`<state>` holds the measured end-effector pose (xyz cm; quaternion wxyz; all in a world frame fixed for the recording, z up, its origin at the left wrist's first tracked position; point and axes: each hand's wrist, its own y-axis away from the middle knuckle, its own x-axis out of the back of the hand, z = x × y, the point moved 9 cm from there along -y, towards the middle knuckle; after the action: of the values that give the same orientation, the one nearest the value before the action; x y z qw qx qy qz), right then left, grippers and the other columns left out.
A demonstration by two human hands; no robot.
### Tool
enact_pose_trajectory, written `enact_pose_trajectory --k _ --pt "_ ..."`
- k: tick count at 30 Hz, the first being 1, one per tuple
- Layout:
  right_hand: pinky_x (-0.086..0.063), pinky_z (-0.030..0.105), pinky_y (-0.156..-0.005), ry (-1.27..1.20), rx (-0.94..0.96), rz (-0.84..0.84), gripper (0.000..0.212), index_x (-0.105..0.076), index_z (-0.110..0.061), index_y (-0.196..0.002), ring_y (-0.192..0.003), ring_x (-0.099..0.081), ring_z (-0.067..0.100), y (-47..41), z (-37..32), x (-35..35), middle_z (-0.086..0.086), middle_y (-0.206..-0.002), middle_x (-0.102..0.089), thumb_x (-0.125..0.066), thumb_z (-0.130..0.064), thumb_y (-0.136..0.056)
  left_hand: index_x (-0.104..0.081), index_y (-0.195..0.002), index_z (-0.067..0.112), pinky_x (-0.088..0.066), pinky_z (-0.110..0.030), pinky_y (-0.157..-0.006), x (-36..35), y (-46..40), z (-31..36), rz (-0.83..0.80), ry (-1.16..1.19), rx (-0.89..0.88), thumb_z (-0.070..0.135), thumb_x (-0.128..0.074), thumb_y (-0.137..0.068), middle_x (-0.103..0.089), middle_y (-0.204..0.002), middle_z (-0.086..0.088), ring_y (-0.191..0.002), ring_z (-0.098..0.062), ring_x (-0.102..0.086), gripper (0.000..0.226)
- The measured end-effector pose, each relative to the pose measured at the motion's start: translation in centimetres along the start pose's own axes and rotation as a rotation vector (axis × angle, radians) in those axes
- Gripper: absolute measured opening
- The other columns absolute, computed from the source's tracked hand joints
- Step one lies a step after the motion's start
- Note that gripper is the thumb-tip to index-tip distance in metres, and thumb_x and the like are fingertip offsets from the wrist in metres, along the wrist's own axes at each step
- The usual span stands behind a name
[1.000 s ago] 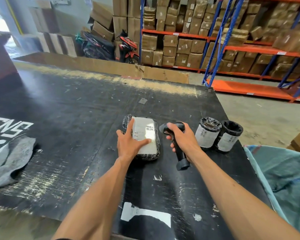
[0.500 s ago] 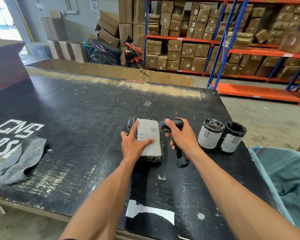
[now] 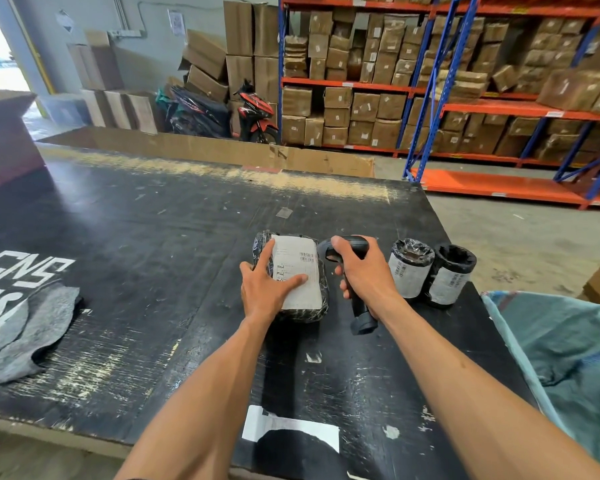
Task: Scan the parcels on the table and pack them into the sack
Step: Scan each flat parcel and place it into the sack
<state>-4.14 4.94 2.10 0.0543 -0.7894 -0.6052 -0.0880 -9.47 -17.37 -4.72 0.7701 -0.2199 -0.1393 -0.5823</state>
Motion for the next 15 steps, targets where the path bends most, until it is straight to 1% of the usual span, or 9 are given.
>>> enact_pose_trajectory --k 3,6,11,13,15 --pt "-0.053 0.031 -0.051 -0.021 0.0 -0.005 0.049 -0.053 -0.026 -0.126 -0.053 -0.061 0.018 0.1 0.0 0.3 0.011 -0.088 -0.076 -0.069 -0.058 -0.092 -0.036 -0.144 0.059 -0.047 -0.029 -0.083 -0.2 0.2 0.4 -0.008 -0.007 -0.01 0.061 -0.089 -0.059 -0.038 -0.105 0.0 -0.081 -0.007 -0.049 0.1" --pt "-0.053 0.031 -0.051 -0.019 0.006 -0.009 0.051 -0.053 -0.026 -0.129 -0.053 -0.062 0.018 0.2 0.0 0.4 0.01 -0.091 -0.078 -0.069 -0.057 -0.092 -0.036 -0.144 0.059 -0.047 -0.029 -0.085 -0.5 0.4 0.5 -0.013 -0.001 -0.011 0.06 -0.089 -0.059 -0.038 -0.104 0.0 -0.084 -0.013 -0.051 0.1" --pt "-0.055 0.031 -0.053 0.006 -0.008 0.005 0.055 -0.051 -0.027 -0.132 -0.054 -0.064 0.018 0.4 0.8 0.7 0.007 -0.095 -0.077 -0.07 -0.058 -0.091 -0.037 -0.145 0.057 -0.044 -0.028 -0.086 -0.6 0.5 0.5 -0.006 0.029 0.019 0.059 -0.09 -0.058 -0.038 -0.106 0.0 -0.09 -0.017 -0.052 0.101" --pt "-0.056 0.031 -0.054 0.013 -0.027 0.01 0.054 -0.05 -0.028 -0.131 -0.055 -0.065 0.018 0.4 1.4 0.9 0.007 -0.096 -0.076 -0.071 -0.056 -0.091 -0.037 -0.145 0.057 -0.042 -0.028 -0.086 -0.5 0.5 0.4 0.009 0.043 0.044 0.059 -0.09 -0.058 -0.04 -0.108 -0.001 -0.091 -0.017 -0.05 0.102" --pt "-0.06 0.033 -0.055 0.015 -0.072 0.011 0.051 -0.051 -0.027 -0.129 -0.056 -0.068 0.018 0.6 2.4 1.0 0.009 -0.097 -0.075 -0.073 -0.054 -0.091 -0.037 -0.145 0.056 -0.043 -0.03 -0.087 -0.3 0.4 0.1 0.028 0.062 0.075 0.059 -0.09 -0.057 -0.041 -0.11 -0.002 -0.093 -0.018 -0.05 0.103"
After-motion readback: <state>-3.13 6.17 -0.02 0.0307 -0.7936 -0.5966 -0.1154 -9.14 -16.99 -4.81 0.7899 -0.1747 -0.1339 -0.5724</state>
